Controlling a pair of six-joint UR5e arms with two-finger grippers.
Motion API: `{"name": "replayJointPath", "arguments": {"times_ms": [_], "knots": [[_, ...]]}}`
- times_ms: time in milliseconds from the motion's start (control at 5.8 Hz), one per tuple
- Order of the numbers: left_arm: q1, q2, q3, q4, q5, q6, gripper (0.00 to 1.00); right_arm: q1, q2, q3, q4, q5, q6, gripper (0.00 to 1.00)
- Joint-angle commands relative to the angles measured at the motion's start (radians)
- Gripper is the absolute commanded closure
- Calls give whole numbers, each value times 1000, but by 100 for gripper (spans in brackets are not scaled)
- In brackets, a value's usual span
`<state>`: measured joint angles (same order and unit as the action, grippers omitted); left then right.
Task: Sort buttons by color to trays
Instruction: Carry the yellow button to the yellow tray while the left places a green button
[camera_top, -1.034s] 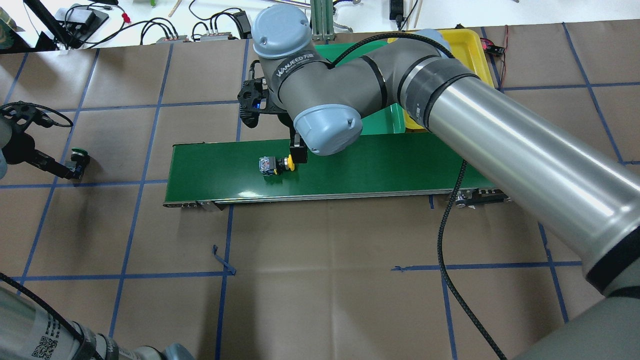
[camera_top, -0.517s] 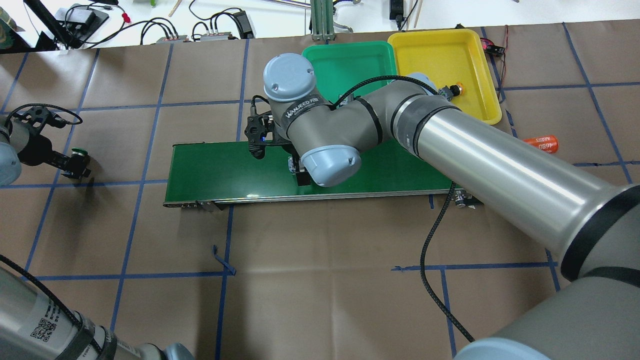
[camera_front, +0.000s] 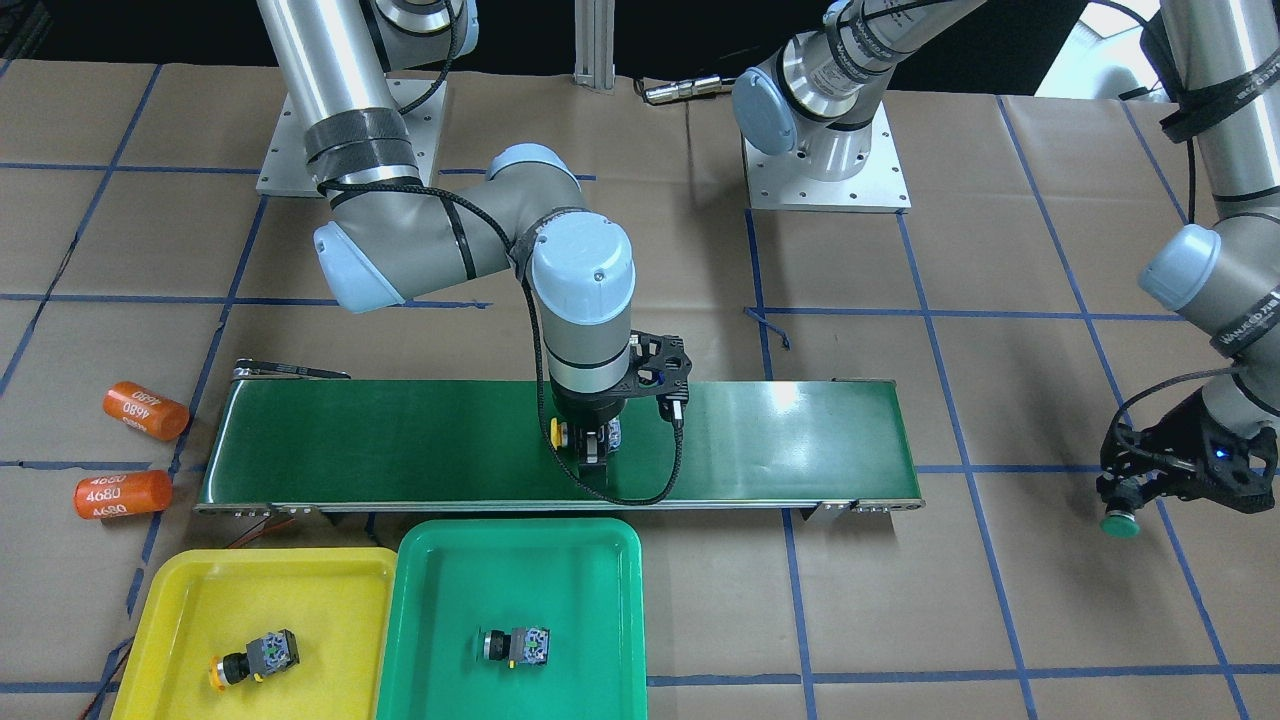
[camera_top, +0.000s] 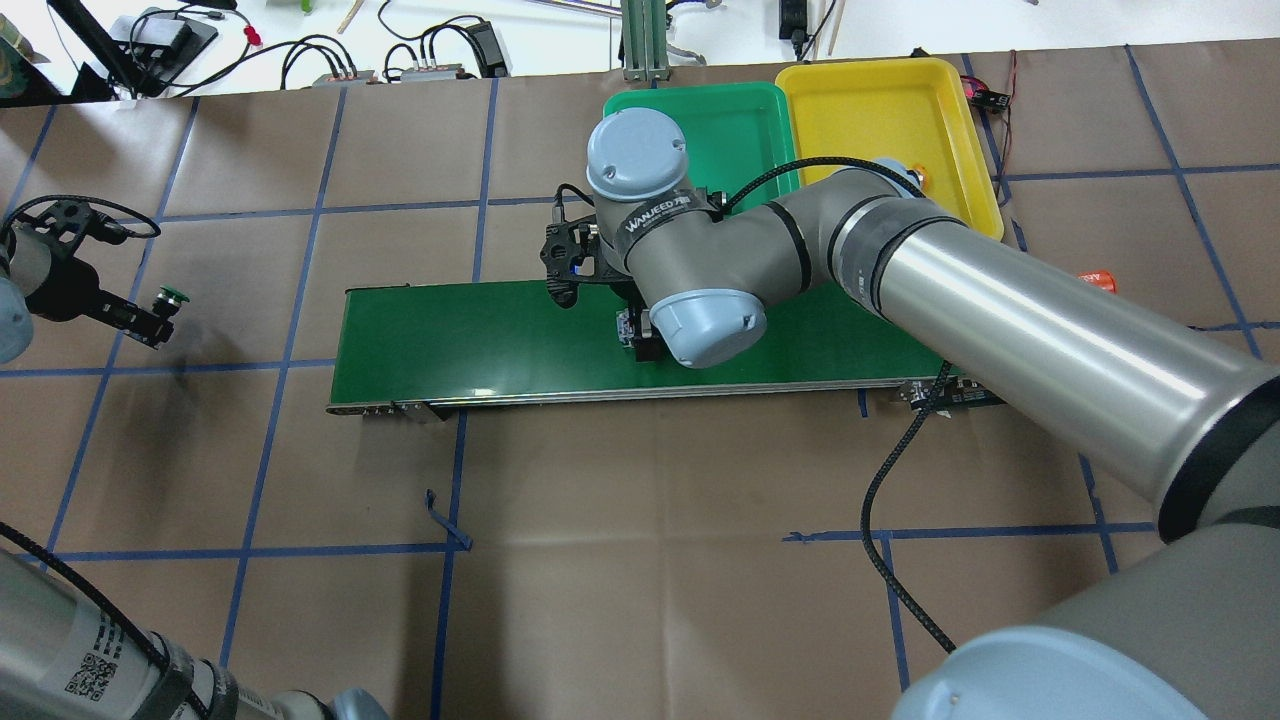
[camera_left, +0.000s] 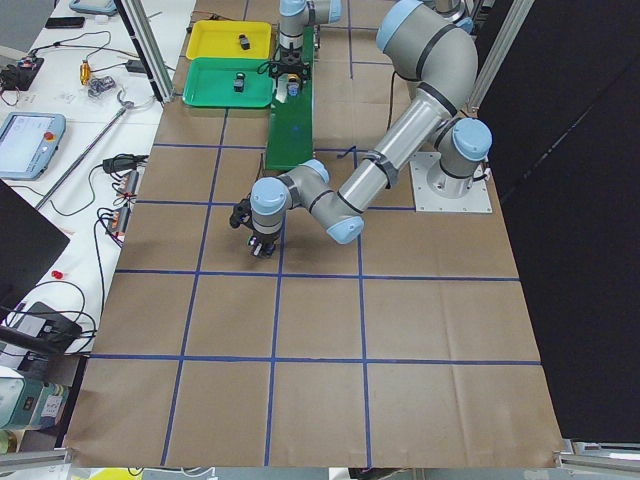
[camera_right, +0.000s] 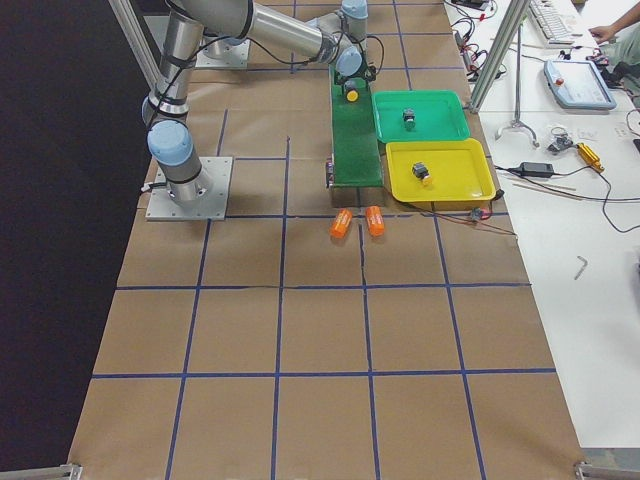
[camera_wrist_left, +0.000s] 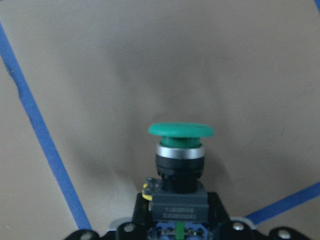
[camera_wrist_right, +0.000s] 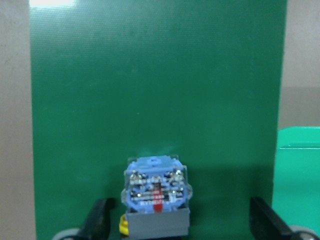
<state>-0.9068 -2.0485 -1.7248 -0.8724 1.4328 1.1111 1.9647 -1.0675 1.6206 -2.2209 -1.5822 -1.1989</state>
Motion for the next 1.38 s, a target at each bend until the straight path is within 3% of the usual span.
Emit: {"name": "replayJointPath", "arguments": {"times_ms": [0,345,517,690,1034,1207], "knots": [[-152,120,-10,-130,-9,115,100,-47,-20,1,19,-15,-11,80],[-364,224,-12,-210,-6,234,99,-131,-60,-25,29,-16,-123,85],[-476,238,-18,-262,0,290,98,-229,-49,-59,12,-15,-325,85],[-528,235,-16,-264,3,463,94,-306,-17,-117,6,-13,-460,85],[-584,281,-158,-248,6,509,87,-395,190,-320,-55,-1,-695,85],[-586,271,-162,-234,5,506,79,-420,261,-391,-72,1,-762,84]]}}
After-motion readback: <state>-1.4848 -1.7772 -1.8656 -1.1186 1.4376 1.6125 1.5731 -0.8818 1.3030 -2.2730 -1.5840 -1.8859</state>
